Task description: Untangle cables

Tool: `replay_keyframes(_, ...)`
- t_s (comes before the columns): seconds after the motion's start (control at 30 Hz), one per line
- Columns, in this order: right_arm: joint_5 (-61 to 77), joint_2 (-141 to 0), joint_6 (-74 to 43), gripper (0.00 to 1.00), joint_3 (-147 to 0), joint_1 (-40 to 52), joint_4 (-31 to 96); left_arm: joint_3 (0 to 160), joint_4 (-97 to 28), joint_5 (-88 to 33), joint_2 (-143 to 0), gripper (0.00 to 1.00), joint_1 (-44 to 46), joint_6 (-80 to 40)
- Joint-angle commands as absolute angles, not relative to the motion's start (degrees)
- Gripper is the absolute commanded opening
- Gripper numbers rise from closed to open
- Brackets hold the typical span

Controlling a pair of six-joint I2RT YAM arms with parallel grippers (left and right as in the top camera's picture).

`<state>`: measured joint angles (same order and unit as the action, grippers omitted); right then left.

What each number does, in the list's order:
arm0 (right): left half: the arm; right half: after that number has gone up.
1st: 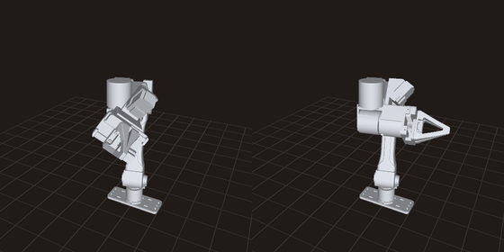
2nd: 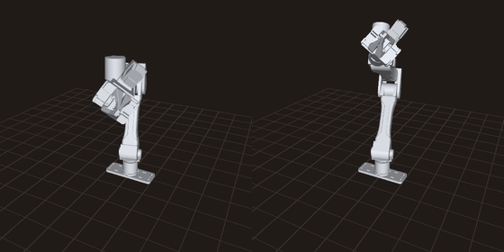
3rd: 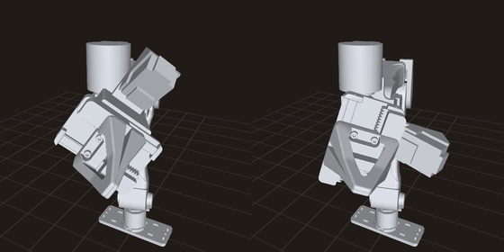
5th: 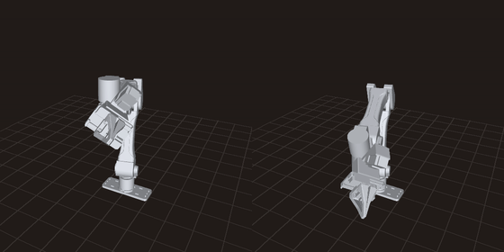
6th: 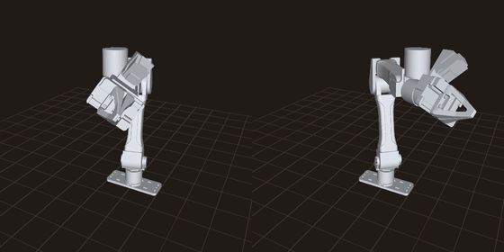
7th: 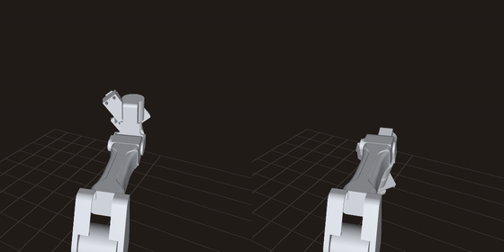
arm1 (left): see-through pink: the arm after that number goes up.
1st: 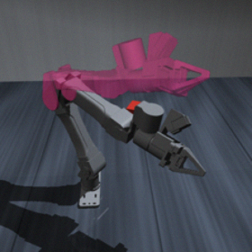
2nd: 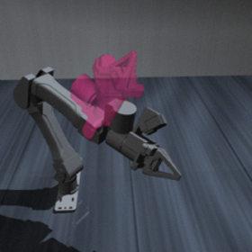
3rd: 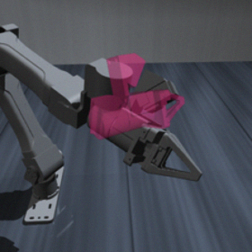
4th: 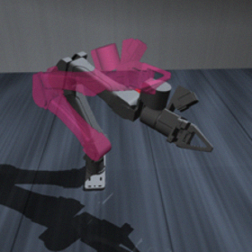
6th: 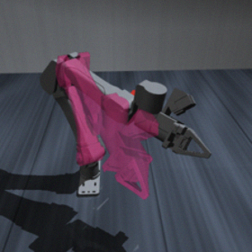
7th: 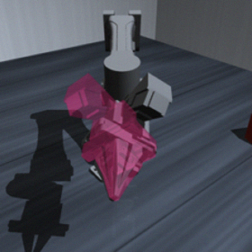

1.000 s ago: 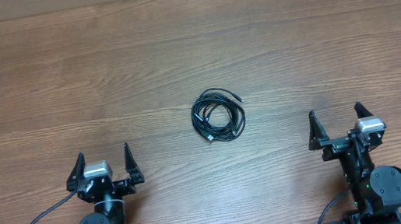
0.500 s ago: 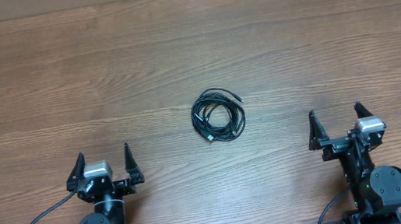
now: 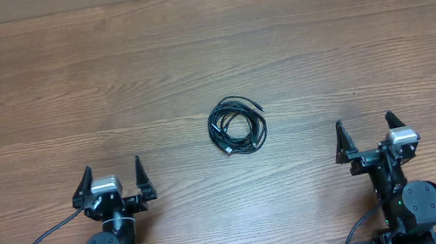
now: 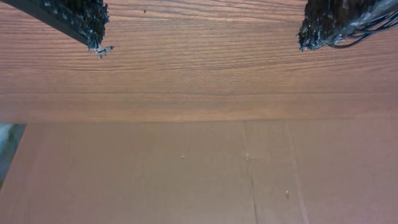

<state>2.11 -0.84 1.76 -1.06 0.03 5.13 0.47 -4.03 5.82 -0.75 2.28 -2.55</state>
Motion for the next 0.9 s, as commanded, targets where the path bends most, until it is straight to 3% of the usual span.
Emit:
replay_keyframes(0.0, 1.58, -0.16, 2.20, 1.00, -0.47, -0.08, 4.80, 0.32, -4.05, 5.76, -0.25, 1.00, 2.66, -1.26)
replay_keyframes(0.2, 1.58, -0.16, 2.20, 1.00, -0.47, -0.08, 4.80, 0.32, -3.53, 4.12, -0.25, 1.00, 2.66, -3.03)
replay_keyframes(0.4, 1.58, -0.16, 2.20, 1.00, -0.47, -0.08, 4.80, 0.32, -1.10, -29.32, -0.25, 1.00, 2.66, -32.32)
replay_keyframes(0.53, 1.58, -0.16, 2.20, 1.00, -0.47, -0.08, 4.80, 0.32, 2.24, -34.59, -0.25, 1.00, 2.66, -46.19)
replay_keyframes(0.73, 1.58, -0.16, 2.20, 1.00, -0.47, -0.08, 4.80, 1.56, 23.44, -36.60, -0.25, 1.00, 2.63, -46.00)
replay_keyframes(0.87, 1.58, -0.16, 2.20, 1.00, -0.47, -0.08, 4.80, 8.03, 21.43, -33.87, -0.49, 1.00, 2.61, -40.88)
